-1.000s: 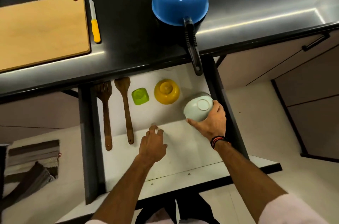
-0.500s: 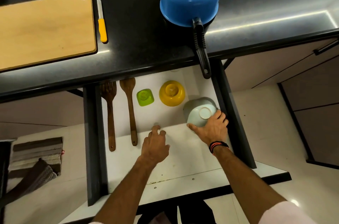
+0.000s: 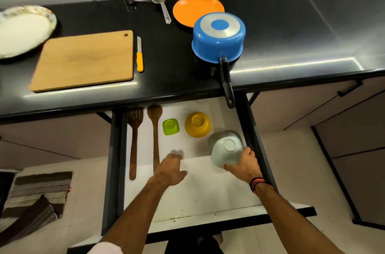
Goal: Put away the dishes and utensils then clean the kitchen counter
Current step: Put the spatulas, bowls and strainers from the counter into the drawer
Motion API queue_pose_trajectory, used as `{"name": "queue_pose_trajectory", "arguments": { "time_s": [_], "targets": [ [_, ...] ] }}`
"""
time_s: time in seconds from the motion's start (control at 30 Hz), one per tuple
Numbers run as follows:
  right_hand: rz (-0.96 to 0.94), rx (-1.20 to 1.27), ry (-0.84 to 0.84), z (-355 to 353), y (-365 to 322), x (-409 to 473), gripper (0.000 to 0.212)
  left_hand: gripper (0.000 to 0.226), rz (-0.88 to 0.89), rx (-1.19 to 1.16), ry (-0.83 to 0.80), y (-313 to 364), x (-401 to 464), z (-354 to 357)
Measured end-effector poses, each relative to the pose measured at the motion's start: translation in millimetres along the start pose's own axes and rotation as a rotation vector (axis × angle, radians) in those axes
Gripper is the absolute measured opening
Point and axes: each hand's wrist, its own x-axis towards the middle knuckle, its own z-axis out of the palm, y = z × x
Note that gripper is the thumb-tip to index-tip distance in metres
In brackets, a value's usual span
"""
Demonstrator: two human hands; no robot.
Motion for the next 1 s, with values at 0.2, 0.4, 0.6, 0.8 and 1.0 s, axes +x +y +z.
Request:
{"name": "queue_pose_trajectory", "arguments": {
  "time_s": [0.2,0.4,0.6,0.8,1.0],
  "targets": [
    [-0.178,-0.116,0.091,-37,-49,-26,0.059,0.063,-0.063,-0.111,0.138,12,-33,-58],
    [-0.42,0.02,0.131,-80,-134,-33,0.012,0.051,-0.052,-0.255,0.31,23,-43,-132],
    [-0.597,0.052,0.174,-111,-249,-8,0.023,0.055,-0.011,-0.235,0.437,13,-16,-221],
    [-0.608,-0.061,0.201,-129,-366,74,0.041,0.049,0.026,-0.16,0.526,-10,72,-325],
    [-0.563,-0.154,0.265,-118,-460,201,0.049,0.047,0.057,-0.184,0.529,-36,199,-411]
  ]
}}
